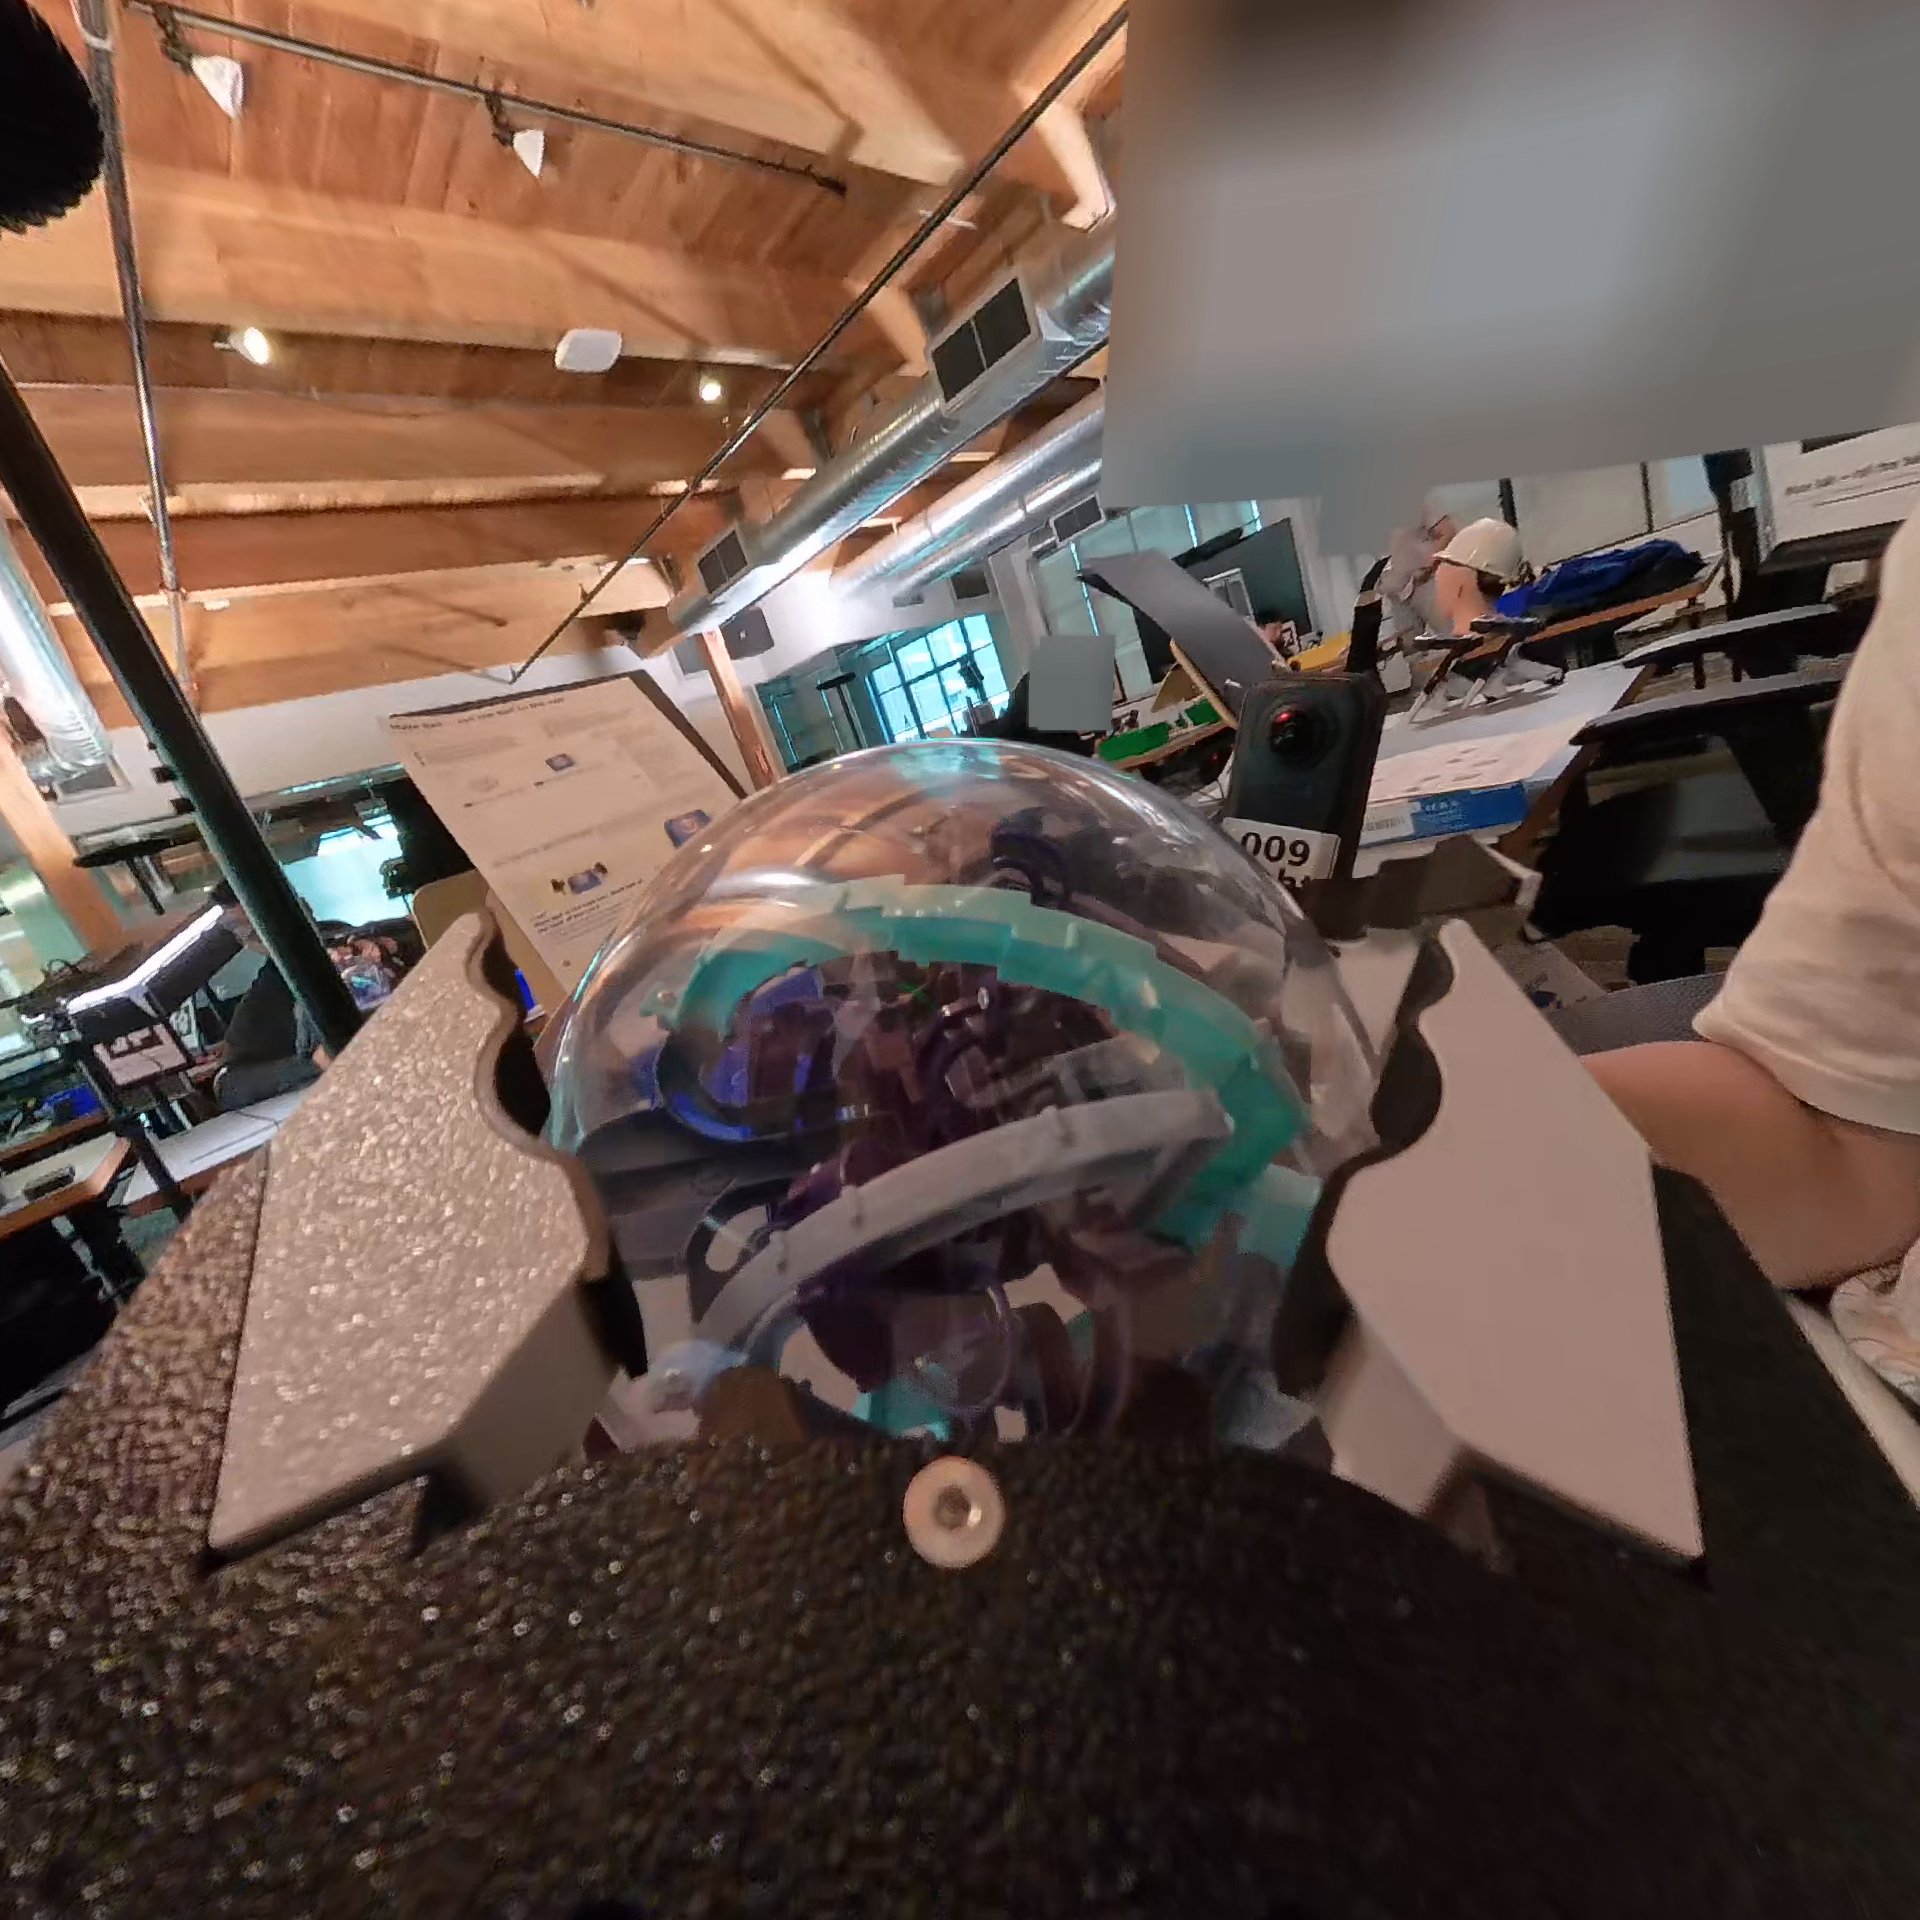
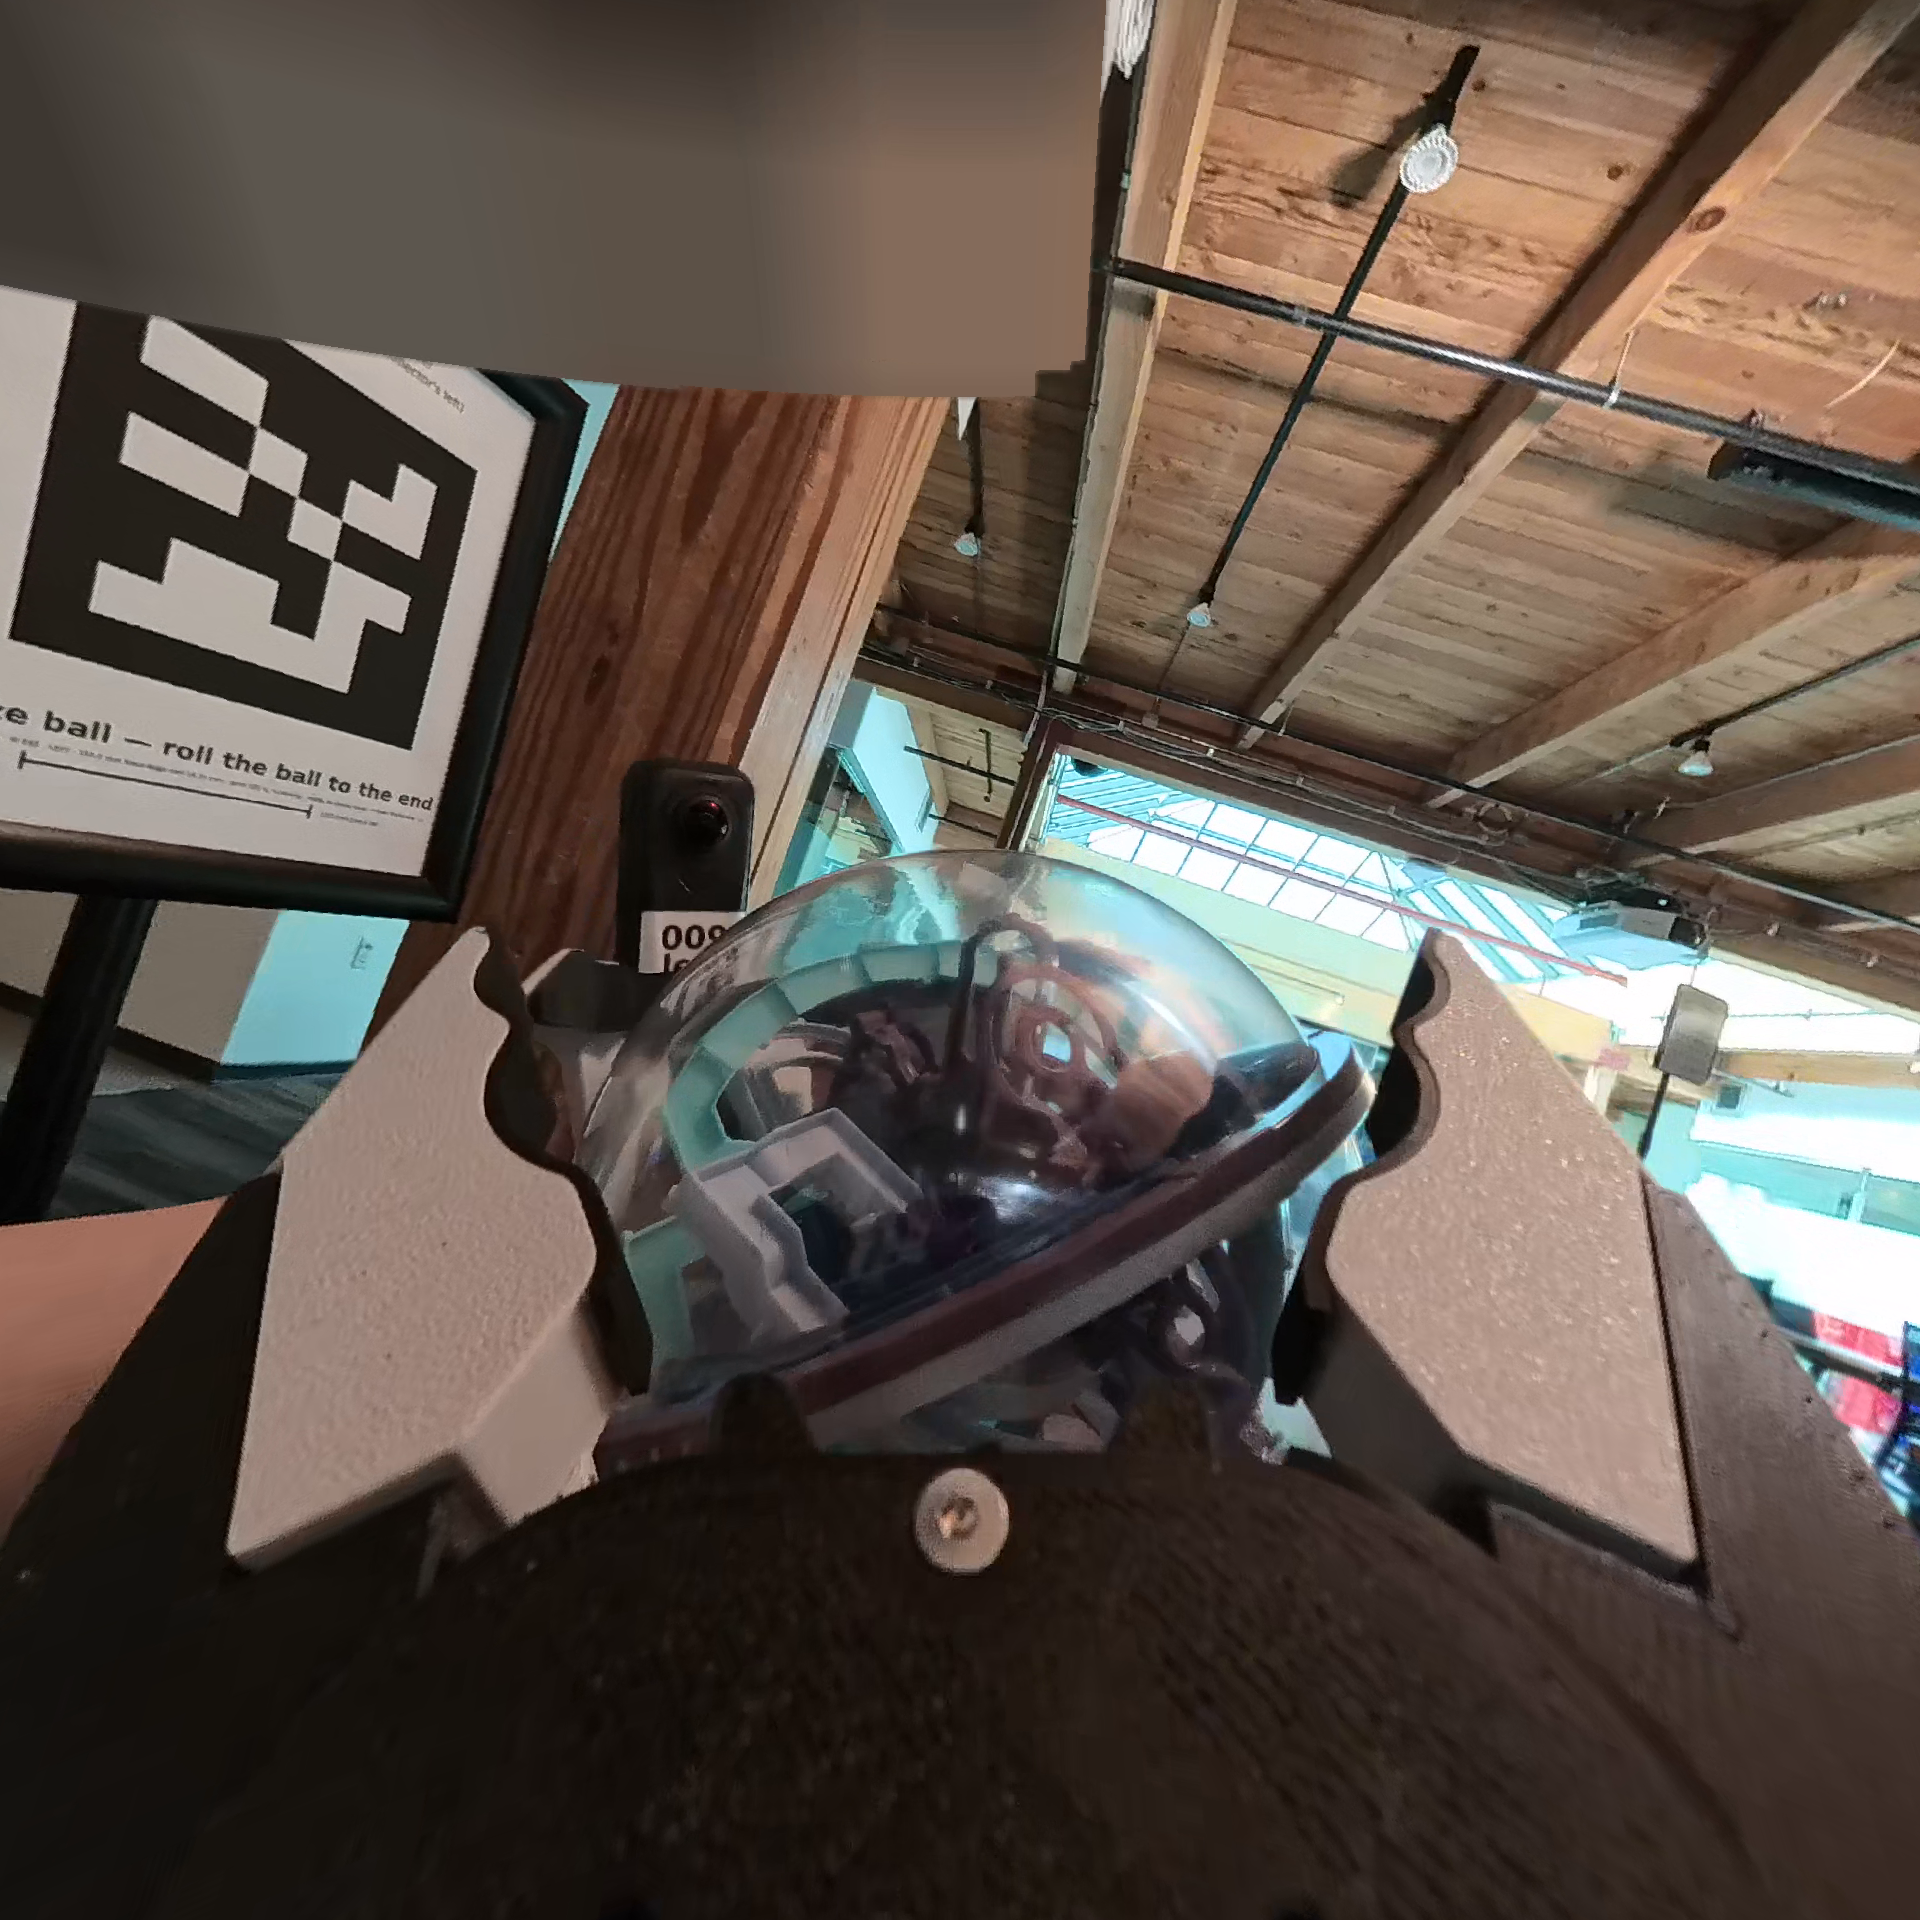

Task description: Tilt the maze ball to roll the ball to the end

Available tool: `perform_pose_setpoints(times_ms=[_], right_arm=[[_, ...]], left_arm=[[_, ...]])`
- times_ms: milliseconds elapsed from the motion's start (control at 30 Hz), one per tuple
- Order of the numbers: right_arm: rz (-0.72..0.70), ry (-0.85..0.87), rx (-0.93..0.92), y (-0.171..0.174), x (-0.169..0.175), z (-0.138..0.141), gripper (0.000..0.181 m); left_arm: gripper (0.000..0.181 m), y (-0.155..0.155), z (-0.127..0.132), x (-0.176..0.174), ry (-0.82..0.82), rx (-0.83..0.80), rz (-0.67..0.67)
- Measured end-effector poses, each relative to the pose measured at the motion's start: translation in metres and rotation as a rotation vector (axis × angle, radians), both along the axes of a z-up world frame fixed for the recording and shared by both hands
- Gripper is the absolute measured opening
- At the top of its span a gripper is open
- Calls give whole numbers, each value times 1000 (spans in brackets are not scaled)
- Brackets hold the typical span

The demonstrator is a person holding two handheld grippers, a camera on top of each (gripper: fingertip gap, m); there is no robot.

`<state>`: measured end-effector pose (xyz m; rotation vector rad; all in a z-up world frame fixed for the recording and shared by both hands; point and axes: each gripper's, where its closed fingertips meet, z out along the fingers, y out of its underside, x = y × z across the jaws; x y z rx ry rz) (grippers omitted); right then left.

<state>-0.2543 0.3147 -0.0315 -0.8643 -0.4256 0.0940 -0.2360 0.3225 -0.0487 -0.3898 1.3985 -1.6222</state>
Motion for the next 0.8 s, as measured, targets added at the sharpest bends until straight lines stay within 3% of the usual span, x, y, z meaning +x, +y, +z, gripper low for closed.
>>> perform_pose_setpoints(times_ms=[367, 533, 800], right_arm=[[38, 87, 6, 0, 10, 1, 158], [-100, -68, -84, 20, 7, -19, 157], [-144, -61, -89, 24, 25, -29, 156]], left_arm=[[157, 29, 0, 16, 36, -189, 42], [157, 23, -10, 18, 54, -143, 23], [157, 25, -18, 32, 100, -228, 2]])
